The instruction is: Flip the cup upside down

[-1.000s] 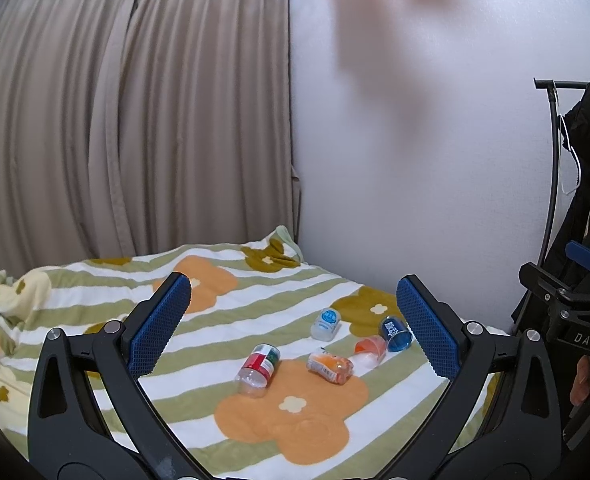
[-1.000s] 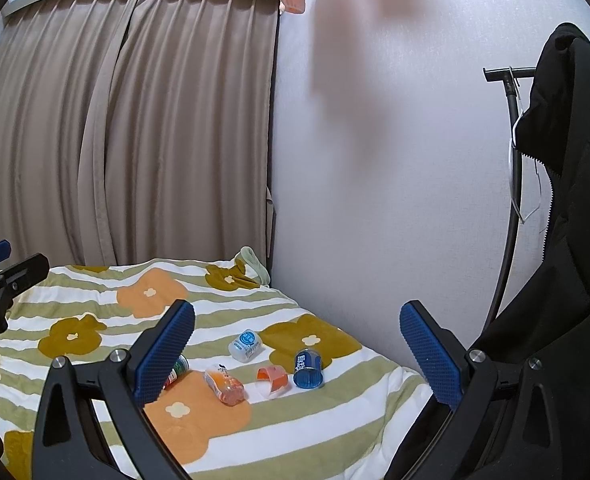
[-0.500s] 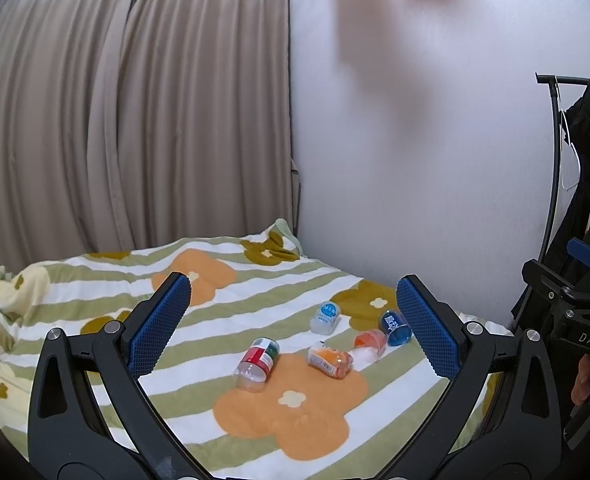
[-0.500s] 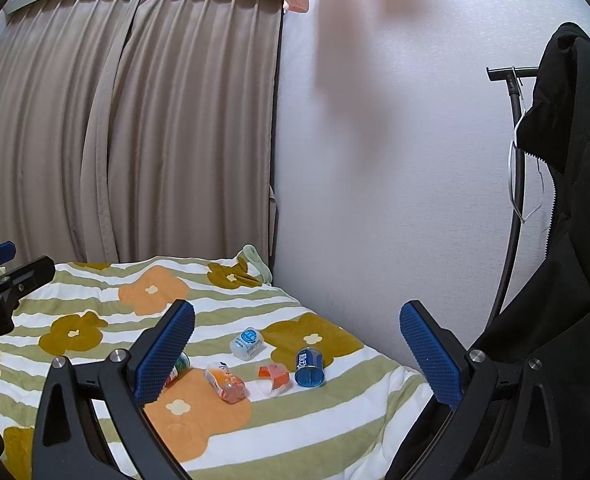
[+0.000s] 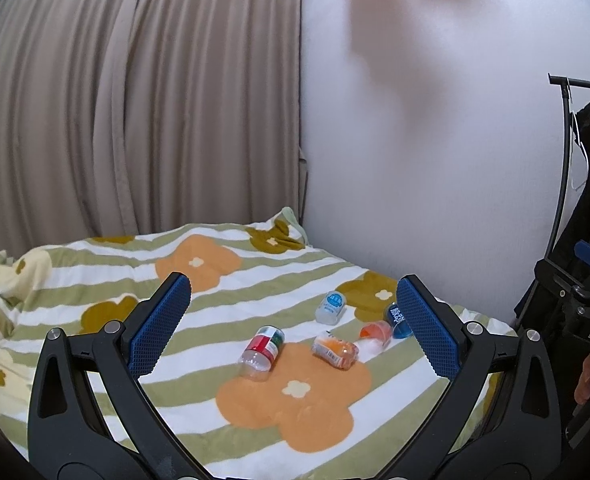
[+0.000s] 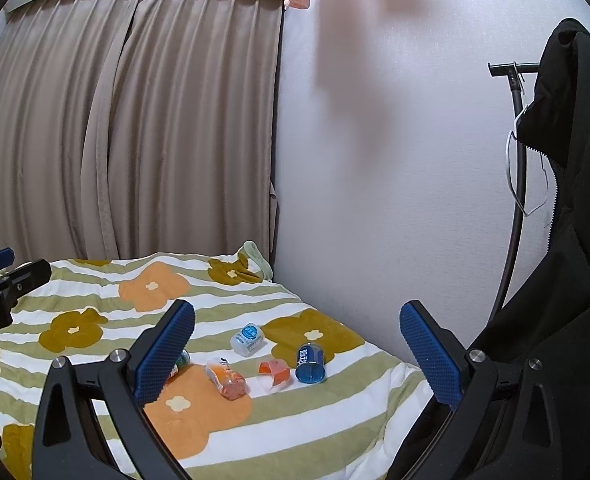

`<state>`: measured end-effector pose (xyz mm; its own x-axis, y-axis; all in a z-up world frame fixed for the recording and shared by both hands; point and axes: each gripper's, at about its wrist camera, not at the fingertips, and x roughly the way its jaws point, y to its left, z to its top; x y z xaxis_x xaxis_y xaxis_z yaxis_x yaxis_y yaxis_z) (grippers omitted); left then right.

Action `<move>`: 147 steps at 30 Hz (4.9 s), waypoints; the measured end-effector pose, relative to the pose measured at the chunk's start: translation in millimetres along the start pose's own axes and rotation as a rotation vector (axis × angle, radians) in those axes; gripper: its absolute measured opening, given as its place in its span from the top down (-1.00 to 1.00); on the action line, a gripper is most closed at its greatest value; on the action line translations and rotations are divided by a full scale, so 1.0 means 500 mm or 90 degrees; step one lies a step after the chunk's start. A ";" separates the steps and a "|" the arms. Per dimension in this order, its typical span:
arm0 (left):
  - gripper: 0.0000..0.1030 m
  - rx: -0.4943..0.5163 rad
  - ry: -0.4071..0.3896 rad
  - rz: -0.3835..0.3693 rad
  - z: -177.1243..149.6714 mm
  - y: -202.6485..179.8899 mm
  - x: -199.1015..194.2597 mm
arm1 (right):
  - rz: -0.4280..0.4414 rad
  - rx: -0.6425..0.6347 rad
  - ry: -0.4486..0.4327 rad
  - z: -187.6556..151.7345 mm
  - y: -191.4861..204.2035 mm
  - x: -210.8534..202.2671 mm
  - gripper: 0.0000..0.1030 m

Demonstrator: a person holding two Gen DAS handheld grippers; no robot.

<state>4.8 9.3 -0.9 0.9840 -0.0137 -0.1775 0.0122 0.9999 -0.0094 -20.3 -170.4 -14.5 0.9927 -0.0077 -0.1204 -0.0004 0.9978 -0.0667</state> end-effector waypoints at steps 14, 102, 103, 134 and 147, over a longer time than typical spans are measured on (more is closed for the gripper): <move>-0.99 0.003 0.008 -0.006 -0.003 -0.006 0.003 | 0.014 -0.018 0.007 0.005 0.021 -0.007 -0.99; -0.99 0.041 0.168 -0.003 -0.139 0.225 0.217 | 0.555 -0.701 0.570 -0.374 0.401 0.512 0.01; -0.99 0.041 0.170 0.000 -0.141 0.226 0.213 | 0.557 -0.695 0.575 -0.380 0.403 0.517 0.01; -0.99 0.708 0.475 -0.495 -0.303 -0.148 0.438 | 0.445 -0.066 0.280 -0.143 0.108 0.247 -0.99; -0.44 0.804 0.616 -0.504 -0.438 -0.203 0.535 | 0.401 0.030 0.294 -0.194 0.024 0.257 -0.99</move>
<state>227.8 -97.5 -263.1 0.2349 0.0175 -0.9719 0.9615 0.1428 0.2350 95.6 -165.8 -126.9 0.6562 0.5444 -0.5226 -0.5316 0.8250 0.1919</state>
